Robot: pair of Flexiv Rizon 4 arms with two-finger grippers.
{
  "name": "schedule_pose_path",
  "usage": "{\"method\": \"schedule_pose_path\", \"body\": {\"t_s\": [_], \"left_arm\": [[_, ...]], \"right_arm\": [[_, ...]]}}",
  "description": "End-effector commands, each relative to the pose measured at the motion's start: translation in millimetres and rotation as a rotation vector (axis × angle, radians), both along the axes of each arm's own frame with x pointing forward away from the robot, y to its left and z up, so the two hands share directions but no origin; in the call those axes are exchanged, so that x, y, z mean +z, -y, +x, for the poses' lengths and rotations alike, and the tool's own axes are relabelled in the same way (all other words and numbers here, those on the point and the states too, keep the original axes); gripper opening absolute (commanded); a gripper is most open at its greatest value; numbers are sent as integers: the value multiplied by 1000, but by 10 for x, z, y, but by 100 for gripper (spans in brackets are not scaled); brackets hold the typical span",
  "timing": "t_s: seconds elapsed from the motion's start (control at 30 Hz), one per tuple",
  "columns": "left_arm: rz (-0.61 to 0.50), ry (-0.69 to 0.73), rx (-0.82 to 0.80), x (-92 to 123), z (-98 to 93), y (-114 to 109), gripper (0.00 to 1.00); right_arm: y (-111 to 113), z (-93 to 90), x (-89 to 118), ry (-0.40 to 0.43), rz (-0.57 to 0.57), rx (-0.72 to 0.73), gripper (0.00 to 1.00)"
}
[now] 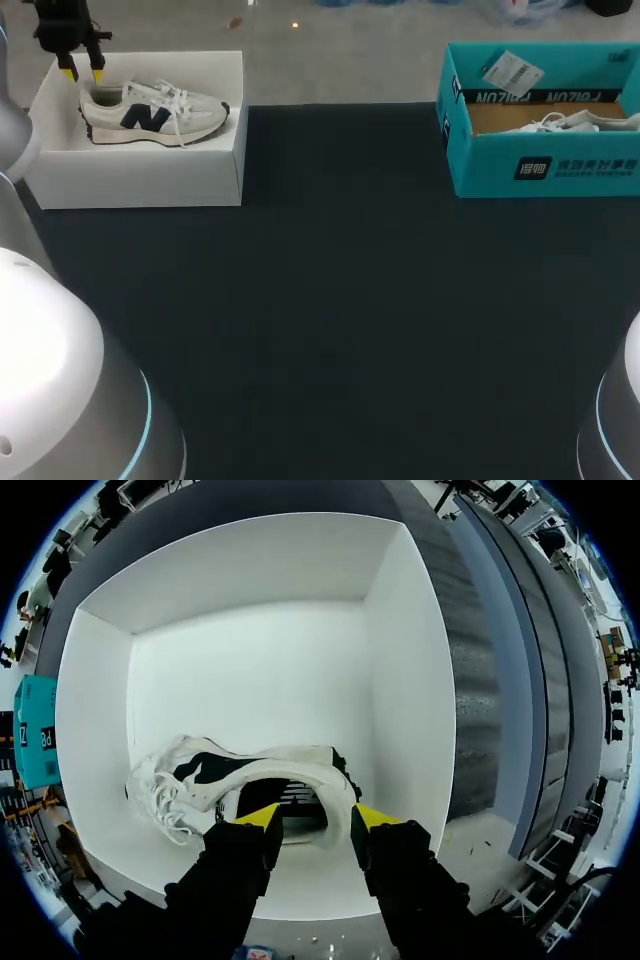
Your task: Take the shoe out of the shoebox, open the shoe tongue, remove and reinsert the insole, then place the shoe into the shoebox
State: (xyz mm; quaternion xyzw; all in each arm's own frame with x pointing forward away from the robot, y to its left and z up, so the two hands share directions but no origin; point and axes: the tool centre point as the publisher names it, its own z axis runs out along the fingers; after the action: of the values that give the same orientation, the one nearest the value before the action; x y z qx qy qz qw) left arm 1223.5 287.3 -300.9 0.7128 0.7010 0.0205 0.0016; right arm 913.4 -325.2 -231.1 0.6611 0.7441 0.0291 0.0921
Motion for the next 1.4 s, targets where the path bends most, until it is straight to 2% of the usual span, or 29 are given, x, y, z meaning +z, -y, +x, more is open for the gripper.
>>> {"method": "schedule_pose_path", "body": {"t_s": [0.03,0.1,0.3,0.5,1.07,1.4], "left_arm": [[4,-48,-19,-12,126,-50,44],[9,-42,-22,-12,125,-59,39],[15,-51,-19,-123,142,-128,31],[10,-51,-29,-176,151,-162,41],[2,-49,-40,-361,296,-216,39],[-1,-54,-35,-495,319,-235,40]], "right_arm": [[0,2,-5,1,0,0,100],[0,2,-5,1,0,0,100],[0,2,-5,1,0,0,100],[0,2,-5,1,0,0,100],[0,2,-5,1,0,0,100],[0,2,-5,1,0,0,100]]}}
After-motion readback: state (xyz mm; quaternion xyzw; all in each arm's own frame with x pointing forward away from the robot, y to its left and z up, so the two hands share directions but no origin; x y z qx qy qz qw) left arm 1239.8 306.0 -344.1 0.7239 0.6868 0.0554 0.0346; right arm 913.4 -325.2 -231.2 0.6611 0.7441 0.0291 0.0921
